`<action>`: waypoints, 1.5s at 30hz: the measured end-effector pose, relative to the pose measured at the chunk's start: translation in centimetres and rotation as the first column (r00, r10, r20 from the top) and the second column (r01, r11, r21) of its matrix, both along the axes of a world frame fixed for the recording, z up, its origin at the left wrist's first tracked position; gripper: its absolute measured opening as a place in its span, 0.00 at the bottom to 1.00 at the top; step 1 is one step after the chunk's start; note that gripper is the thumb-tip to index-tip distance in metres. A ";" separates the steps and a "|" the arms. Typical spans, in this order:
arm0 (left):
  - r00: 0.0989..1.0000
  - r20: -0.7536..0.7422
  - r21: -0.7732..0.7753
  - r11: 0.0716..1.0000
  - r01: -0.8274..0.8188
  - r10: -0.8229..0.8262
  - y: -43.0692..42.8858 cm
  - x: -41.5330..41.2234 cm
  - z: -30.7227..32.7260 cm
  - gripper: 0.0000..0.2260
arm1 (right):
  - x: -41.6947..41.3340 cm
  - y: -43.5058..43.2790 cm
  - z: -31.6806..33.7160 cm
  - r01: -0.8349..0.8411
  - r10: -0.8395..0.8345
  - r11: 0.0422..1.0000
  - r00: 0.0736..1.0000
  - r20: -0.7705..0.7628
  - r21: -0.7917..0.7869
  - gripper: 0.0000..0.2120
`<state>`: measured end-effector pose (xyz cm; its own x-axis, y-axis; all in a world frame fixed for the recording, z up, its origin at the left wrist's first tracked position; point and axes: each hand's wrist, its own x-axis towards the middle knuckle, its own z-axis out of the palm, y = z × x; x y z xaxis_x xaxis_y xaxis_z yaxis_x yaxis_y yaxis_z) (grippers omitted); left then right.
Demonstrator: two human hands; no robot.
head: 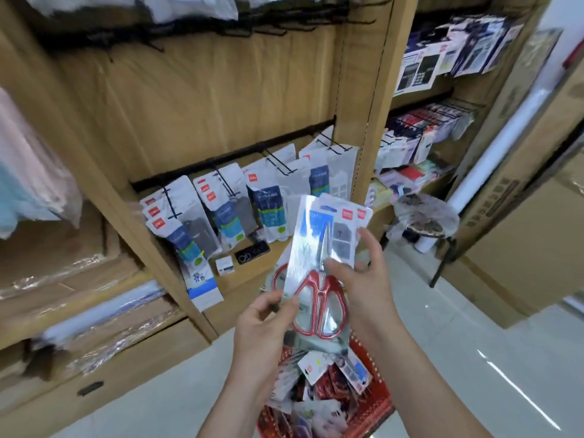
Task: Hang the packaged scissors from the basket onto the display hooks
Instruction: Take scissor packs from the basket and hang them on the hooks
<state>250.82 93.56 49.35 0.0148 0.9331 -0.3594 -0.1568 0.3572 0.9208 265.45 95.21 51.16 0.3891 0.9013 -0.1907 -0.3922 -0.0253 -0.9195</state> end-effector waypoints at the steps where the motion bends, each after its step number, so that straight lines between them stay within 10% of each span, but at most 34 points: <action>1: 1.000 -0.018 0.028 1.000 -0.001 0.002 -0.2 0.6 0.3 0.23 | 0.6 0.4 0.3 0.000 -0.002 0.999 0.999 0.046 0.038 0.34; 4: 0.995 -0.073 0.146 0.986 0.083 -0.073 -0.2 2.0 1.7 0.11 | 2.5 1.6 1.0 -0.038 0.013 0.989 0.986 0.167 0.146 0.32; 9: 0.927 -0.357 0.322 0.917 0.236 -0.113 1.6 0.4 3.6 0.27 | 2.4 4.0 2.9 -0.093 0.037 0.972 0.968 0.249 0.215 0.31; 14: 0.674 -0.735 0.321 0.914 0.249 0.075 5.0 -3.6 6.1 0.14 | -0.2 7.3 4.7 -0.182 0.100 0.947 0.950 0.295 0.265 0.32; 21: 0.910 -0.386 0.530 0.844 0.085 0.150 14.0 -10.8 10.2 0.08 | -10.1 12.1 5.8 -0.404 0.258 0.858 0.873 0.415 0.317 0.34; 28: 0.993 -0.111 0.438 0.899 0.004 0.050 20.1 -21.5 10.6 0.10 | -19.9 19.2 8.0 -0.201 0.187 0.949 0.979 0.080 0.242 0.07; 33: 0.964 -0.188 0.505 0.860 -0.068 0.187 22.4 -26.6 10.9 0.13 | -22.3 22.8 9.4 -0.066 -0.028 0.953 0.953 0.303 0.296 0.15; 37: 0.882 -0.423 0.615 0.781 0.113 0.206 24.0 -28.1 12.7 0.34 | -20.6 25.5 10.2 -0.041 -0.063 0.964 0.925 0.375 0.262 0.22; 45: 0.818 -0.511 0.568 0.818 0.092 0.263 28.1 -25.7 12.1 0.25 | -20.4 31.8 12.5 -0.108 -0.055 0.936 0.894 0.444 0.334 0.07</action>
